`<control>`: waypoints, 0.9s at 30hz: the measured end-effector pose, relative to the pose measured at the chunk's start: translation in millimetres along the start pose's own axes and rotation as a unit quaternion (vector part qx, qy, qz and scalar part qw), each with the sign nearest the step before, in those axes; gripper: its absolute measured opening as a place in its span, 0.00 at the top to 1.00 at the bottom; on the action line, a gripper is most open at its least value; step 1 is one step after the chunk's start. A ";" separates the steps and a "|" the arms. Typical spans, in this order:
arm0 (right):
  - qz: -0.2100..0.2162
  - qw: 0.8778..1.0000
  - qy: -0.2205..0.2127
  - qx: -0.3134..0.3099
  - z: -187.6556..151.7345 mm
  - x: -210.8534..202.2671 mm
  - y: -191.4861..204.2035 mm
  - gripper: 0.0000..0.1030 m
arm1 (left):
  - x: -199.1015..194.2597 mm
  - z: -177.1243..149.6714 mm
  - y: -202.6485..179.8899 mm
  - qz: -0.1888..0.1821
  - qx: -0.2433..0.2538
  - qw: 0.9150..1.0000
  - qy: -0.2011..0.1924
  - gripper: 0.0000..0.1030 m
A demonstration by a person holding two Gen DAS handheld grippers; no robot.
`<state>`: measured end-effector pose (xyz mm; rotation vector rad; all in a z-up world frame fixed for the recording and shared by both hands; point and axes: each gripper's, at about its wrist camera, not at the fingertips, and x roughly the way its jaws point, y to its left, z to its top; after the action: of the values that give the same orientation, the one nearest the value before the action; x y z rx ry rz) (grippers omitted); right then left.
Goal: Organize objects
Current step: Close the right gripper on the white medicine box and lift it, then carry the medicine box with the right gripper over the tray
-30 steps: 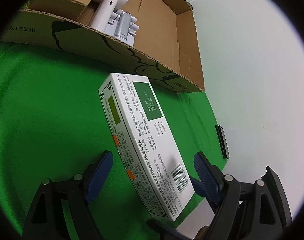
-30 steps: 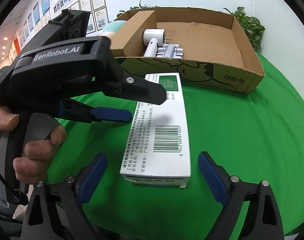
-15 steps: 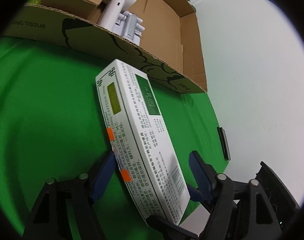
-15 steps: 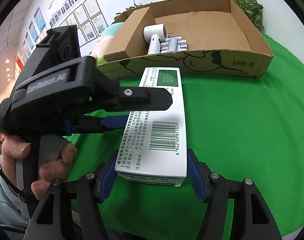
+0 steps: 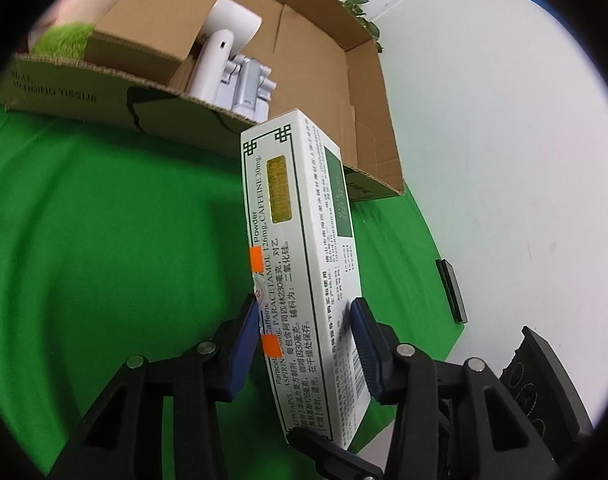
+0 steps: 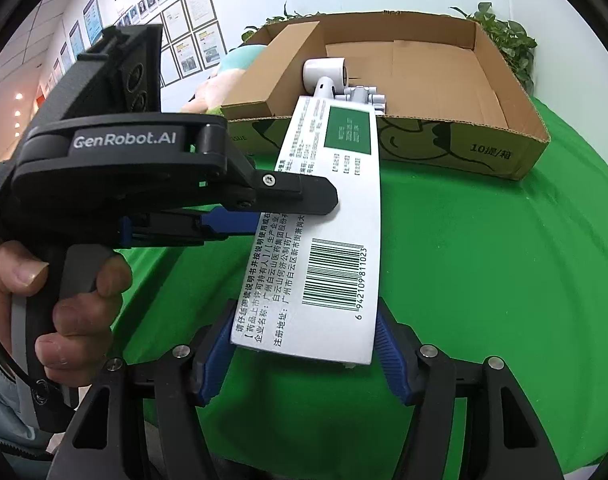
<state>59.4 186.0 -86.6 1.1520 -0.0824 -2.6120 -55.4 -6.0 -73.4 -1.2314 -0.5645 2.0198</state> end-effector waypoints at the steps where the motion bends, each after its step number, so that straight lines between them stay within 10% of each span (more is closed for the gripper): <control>1: 0.000 1.000 -0.001 0.000 -0.7 -1.1 0.6 0.41 | -1.9 0.4 -0.9 0.001 0.004 1.000 -0.001 0.58; 27: 0.000 0.998 -0.061 0.003 46.7 -14.6 -8.8 0.42 | -35.0 58.8 -29.6 0.026 0.119 0.992 -0.046 0.62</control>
<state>32.5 195.6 -45.9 0.9945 -0.1143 -2.6816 -87.0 -13.1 -6.2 -1.0248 -0.3255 2.1263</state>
